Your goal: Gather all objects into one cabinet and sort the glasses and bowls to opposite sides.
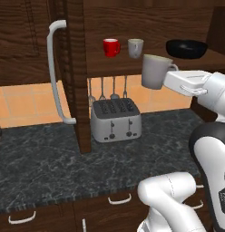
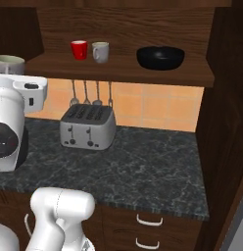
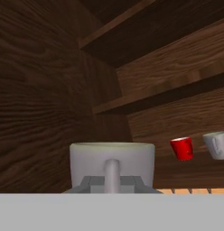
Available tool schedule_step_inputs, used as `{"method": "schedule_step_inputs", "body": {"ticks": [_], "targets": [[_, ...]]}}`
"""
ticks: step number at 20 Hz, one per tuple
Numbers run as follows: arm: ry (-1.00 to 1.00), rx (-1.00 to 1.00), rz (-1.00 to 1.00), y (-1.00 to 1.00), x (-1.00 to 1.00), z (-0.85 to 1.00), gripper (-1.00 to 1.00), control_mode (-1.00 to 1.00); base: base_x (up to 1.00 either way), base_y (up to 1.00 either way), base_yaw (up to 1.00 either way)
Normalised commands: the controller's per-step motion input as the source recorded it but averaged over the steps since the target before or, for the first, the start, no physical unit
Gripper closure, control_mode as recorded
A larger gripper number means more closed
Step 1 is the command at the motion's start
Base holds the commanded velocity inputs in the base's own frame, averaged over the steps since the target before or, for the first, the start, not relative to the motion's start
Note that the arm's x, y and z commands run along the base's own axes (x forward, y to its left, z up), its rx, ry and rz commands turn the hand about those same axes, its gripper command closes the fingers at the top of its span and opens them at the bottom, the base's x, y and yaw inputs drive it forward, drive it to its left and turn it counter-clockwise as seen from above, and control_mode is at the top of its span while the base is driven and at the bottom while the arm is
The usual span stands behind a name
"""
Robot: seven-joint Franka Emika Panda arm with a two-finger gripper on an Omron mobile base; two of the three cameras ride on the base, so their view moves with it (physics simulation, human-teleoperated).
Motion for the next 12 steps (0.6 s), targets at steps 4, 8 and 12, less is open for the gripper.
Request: {"method": "schedule_step_inputs", "body": {"ticks": [4,8,12], "targets": [[0.00,0.00,0.00,0.00,0.00,0.00,1.00,1.00,0.07,0.00,-0.02],[0.00,0.00,0.00,0.00,0.00,0.00,1.00,1.00,0.00,0.00,0.00],[0.00,0.00,0.00,0.00,0.00,0.00,1.00,1.00,0.00,0.00,0.00]]}}
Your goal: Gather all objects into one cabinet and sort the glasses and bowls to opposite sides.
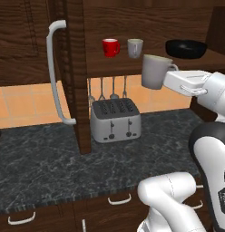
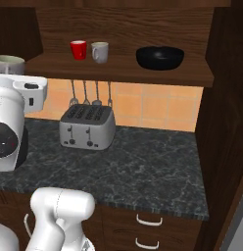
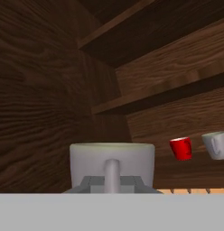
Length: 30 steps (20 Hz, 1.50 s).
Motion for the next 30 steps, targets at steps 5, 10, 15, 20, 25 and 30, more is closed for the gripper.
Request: {"method": "schedule_step_inputs", "body": {"ticks": [5,10,15,20,25,30], "targets": [[0.00,0.05,0.00,-0.02,0.00,0.19,1.00,-1.00,0.00,0.00,0.00],[0.00,0.22,0.00,-0.33,0.10,0.41,1.00,-1.00,0.00,0.00,0.00],[0.06,0.00,-0.02,-0.48,0.83,0.01,1.00,-1.00,0.00,0.00,0.00],[0.04,-0.02,-0.01,-0.04,0.63,0.00,1.00,-1.00,0.00,0.00,0.00],[0.00,-0.34,-0.08,0.00,0.50,0.00,1.00,-1.00,0.00,0.00,0.00],[0.00,-0.16,-0.10,0.00,0.34,-0.02,1.00,-1.00,0.00,0.00,0.00]]}}
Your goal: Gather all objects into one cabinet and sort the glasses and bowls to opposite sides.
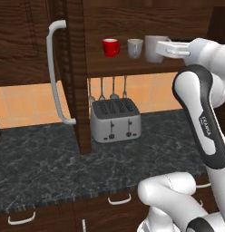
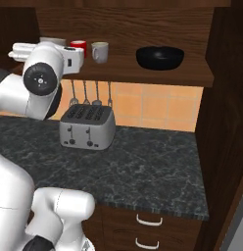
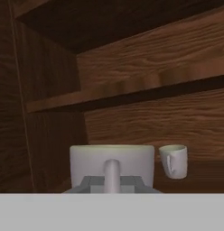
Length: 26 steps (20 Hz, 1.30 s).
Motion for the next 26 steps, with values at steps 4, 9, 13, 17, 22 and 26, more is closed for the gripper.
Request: {"method": "schedule_step_inputs", "body": {"ticks": [4,9,13,17,22,26], "targets": [[0.00,-0.03,-0.04,0.00,0.57,-0.18,1.00,-1.00,0.00,0.00,0.00],[0.01,0.02,-0.11,0.00,0.54,-0.24,1.00,-1.00,0.00,0.00,0.00],[0.05,0.13,0.10,0.00,0.57,-0.27,1.00,-1.00,0.00,0.00,0.00],[0.01,0.02,0.03,0.05,0.47,-0.25,1.00,-1.00,0.00,0.00,0.00],[0.00,-0.02,0.02,0.24,0.18,-0.04,1.00,-1.00,0.00,0.00,0.00],[0.00,-0.18,0.00,0.23,0.23,-0.06,1.00,-1.00,0.00,0.00,0.00]]}}
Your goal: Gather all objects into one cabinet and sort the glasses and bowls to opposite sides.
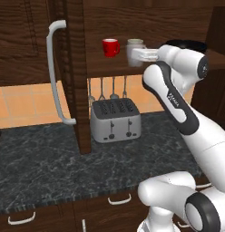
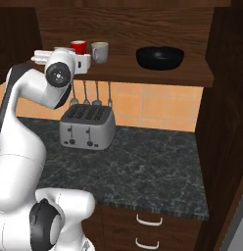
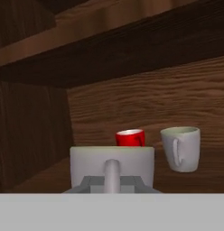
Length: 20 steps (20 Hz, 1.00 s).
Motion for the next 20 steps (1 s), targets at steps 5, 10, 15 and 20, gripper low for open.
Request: {"method": "schedule_step_inputs", "body": {"ticks": [5,10,15,20], "targets": [[0.00,-0.14,-0.03,0.13,0.22,0.00,1.00,-1.00,0.00,0.00,0.00],[-0.01,-0.01,-0.02,0.01,0.03,-0.01,1.00,-1.00,0.00,0.00,0.00],[-0.07,0.00,-0.13,0.00,0.08,-0.16,1.00,-1.00,0.00,0.00,0.00],[-0.02,0.01,-0.07,0.00,0.33,-0.02,1.00,-1.00,0.00,0.00,0.00]]}}
